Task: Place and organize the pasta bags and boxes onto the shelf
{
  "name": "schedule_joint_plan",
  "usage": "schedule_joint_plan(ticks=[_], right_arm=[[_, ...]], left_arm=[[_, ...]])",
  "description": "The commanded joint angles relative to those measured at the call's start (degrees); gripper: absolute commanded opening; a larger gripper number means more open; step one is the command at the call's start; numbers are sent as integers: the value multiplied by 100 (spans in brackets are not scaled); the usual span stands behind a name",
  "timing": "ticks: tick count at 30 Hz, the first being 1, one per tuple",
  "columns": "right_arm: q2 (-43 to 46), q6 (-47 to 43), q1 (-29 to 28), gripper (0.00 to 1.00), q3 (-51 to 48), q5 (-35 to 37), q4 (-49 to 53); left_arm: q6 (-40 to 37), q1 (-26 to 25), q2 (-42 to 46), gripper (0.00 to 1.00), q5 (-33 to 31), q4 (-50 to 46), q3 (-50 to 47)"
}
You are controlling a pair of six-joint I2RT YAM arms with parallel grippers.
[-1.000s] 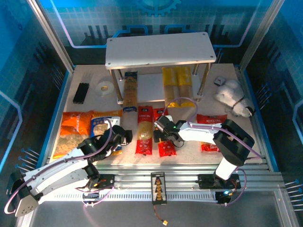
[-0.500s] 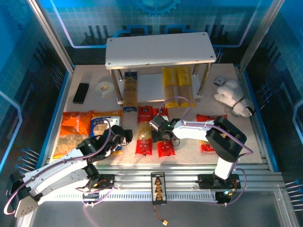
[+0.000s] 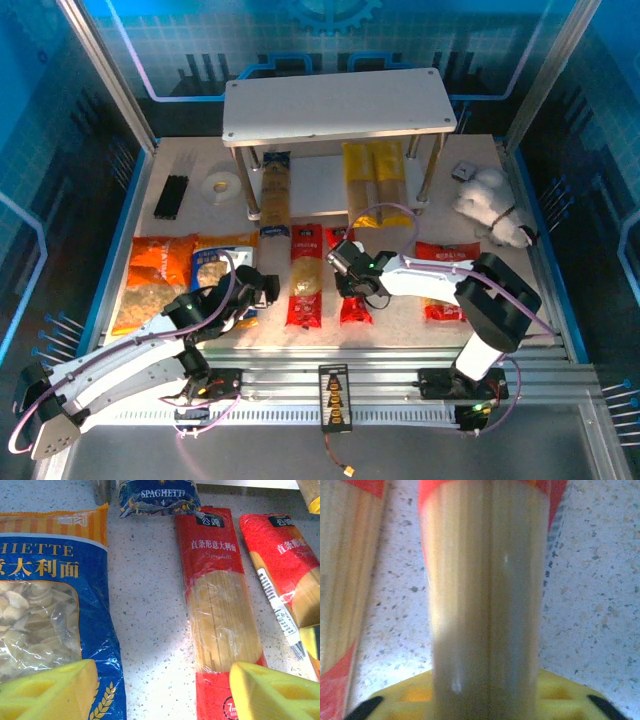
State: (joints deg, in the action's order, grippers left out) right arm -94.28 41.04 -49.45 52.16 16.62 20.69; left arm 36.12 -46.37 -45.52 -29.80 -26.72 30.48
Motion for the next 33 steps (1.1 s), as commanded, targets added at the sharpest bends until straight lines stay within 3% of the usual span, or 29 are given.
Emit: schedule_joint_plan(ticks=[1, 7, 20, 24, 33], right_arm=[[207, 1, -76, 18, -145, -376, 483], [937, 18, -214, 3, -140, -356, 840], [2497, -107, -274, 0, 378, -441, 1193], [2319, -322, -71, 0, 793, -449, 978], [540, -731, 687, 0, 2464, -398, 364]], left_arm=[[36, -28, -5, 71, -155, 44, -8], [-17, -25, -197, 71, -131, 138, 103], [-104, -26, -527, 71, -83, 307, 235], [-142, -22, -594, 71, -69, 314, 309], [-171, -24, -617, 71, -32, 266, 393]])
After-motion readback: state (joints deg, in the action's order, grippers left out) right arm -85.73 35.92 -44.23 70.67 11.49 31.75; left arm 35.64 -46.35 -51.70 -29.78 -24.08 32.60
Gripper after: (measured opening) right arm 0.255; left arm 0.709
